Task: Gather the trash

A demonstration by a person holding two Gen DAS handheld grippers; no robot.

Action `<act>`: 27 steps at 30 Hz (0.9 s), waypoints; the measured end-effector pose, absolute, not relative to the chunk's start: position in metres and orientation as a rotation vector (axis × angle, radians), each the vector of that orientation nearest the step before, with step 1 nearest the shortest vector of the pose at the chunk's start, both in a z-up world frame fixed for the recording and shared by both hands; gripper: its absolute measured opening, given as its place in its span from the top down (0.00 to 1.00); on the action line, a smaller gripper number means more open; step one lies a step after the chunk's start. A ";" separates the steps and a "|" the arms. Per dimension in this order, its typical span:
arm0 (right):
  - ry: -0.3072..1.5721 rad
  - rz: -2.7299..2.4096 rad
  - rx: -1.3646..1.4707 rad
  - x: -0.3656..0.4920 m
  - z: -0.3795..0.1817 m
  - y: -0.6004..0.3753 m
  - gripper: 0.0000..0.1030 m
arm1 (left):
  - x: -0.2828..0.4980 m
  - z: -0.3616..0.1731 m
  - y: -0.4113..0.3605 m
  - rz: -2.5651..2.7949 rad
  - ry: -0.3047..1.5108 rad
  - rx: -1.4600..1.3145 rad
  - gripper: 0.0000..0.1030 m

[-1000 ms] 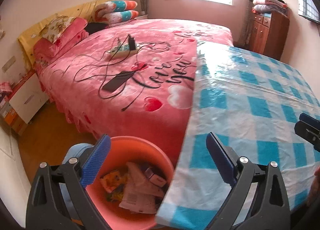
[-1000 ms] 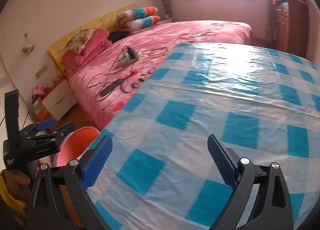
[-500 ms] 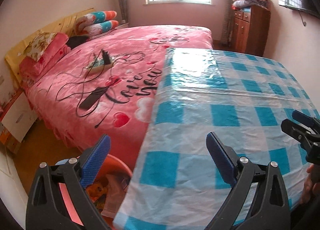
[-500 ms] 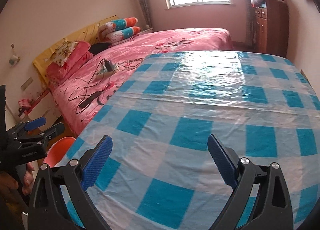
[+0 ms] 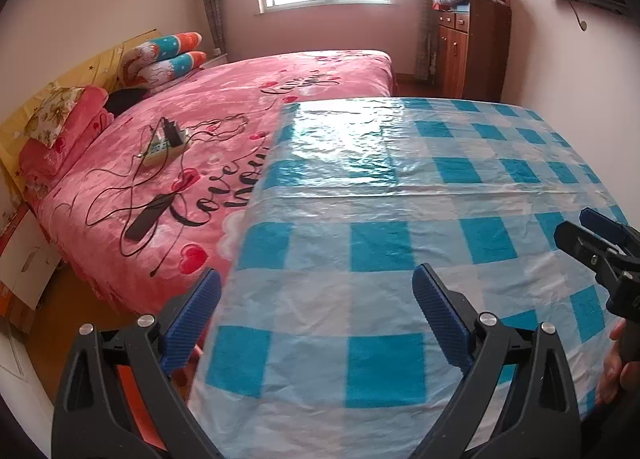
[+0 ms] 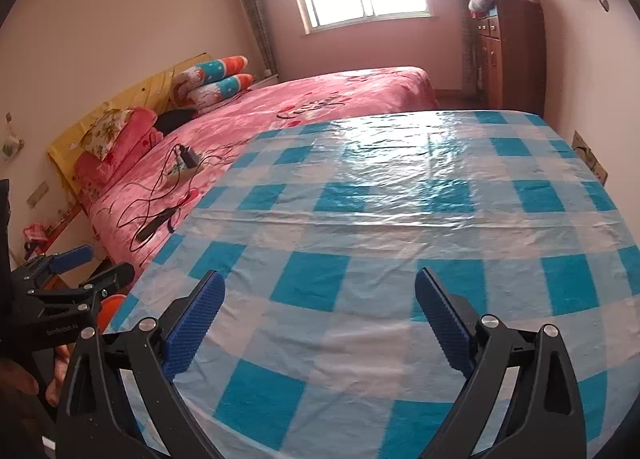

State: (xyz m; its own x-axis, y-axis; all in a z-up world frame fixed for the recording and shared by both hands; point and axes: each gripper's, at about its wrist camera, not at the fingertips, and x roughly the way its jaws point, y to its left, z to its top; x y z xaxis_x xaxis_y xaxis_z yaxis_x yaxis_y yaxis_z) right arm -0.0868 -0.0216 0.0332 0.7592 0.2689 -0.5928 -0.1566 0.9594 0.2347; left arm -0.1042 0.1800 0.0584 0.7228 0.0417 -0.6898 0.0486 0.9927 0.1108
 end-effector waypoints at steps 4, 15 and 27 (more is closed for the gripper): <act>0.656 0.204 0.180 -0.089 0.035 -0.036 0.08 | -0.100 0.057 0.164 -0.018 0.765 0.138 0.06; 0.614 0.103 0.209 -0.094 0.040 -0.081 0.08 | -0.086 0.058 0.123 -0.067 0.764 0.144 0.06; 0.578 0.002 0.196 -0.098 0.040 -0.115 0.08 | -0.072 0.060 0.085 -0.079 0.744 0.157 0.06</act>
State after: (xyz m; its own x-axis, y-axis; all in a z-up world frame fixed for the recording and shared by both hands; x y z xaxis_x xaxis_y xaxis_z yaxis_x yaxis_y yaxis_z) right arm -0.0982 -0.1154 0.0405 0.8381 0.0570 -0.5425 0.0529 0.9813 0.1848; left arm -0.0719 0.0851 0.0597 0.7337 -0.0162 -0.6792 0.1277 0.9852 0.1145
